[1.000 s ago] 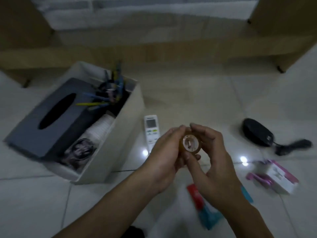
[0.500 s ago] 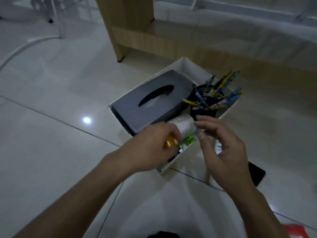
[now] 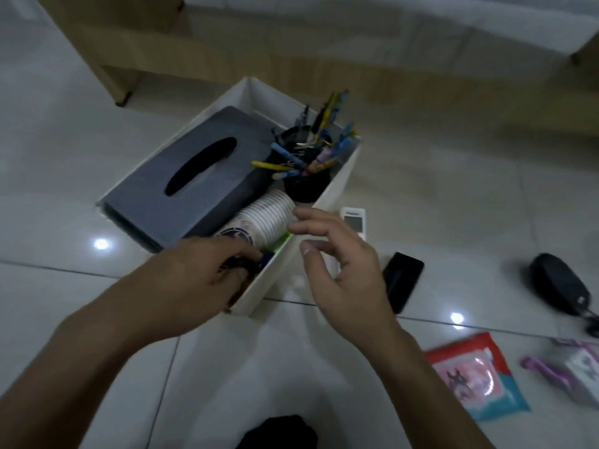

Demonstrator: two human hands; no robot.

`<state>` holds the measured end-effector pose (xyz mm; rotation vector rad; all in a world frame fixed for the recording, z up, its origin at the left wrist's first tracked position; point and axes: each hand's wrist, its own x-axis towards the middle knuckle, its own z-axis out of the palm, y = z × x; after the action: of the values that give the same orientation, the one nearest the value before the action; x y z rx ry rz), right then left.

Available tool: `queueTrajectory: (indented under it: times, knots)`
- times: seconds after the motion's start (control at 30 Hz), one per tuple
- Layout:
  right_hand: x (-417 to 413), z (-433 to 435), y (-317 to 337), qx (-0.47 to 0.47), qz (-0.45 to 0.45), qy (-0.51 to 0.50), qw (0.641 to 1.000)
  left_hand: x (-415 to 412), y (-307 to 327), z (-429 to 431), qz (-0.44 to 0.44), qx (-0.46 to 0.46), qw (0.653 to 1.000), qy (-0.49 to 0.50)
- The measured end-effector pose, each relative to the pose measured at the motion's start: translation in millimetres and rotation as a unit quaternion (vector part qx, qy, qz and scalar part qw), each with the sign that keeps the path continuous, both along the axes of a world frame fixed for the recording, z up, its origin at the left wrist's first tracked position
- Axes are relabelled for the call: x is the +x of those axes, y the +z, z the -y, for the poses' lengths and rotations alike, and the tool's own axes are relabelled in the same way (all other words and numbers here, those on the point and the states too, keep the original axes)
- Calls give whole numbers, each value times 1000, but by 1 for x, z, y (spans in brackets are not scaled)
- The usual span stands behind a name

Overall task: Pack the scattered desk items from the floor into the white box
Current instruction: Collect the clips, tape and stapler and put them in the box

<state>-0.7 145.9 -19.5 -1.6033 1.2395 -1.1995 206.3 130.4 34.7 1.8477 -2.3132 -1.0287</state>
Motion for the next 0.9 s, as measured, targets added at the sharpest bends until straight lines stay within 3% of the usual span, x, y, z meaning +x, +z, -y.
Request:
queueTrajectory:
  times: [0.1,0.2,0.27,0.37,0.47,0.57,0.7,0.8,0.9]
  knots:
    - [-5,-15,-3,21,17,-36,999,-29,4,-8,-139,-115,976,120]
    - [-18,-32,-9,47,13,-71,996,-69,4,-19,-269,-121,946,136]
    - [-30,-43,-15,44,-4,-112,993,-95,-8,-26,-289,-86,949,94]
    - [-49,-55,-24,63,-58,-268,960,-125,-39,-32,-273,-18,960,59]
    - [-71,-56,-41,197,-87,-368,904,-144,-73,-32,-247,31,967,49]
    - [-91,-50,-69,305,-87,-333,888,-155,-95,-30,-226,57,971,41]
    - [-98,-53,-66,305,-1,-329,894,-167,-92,-31,-233,93,968,32]
    - [-84,-60,-31,252,66,-292,920,-166,-67,-31,-319,116,938,64]
    - [-61,-55,13,146,48,-228,961,-146,-29,-27,-377,60,919,100]
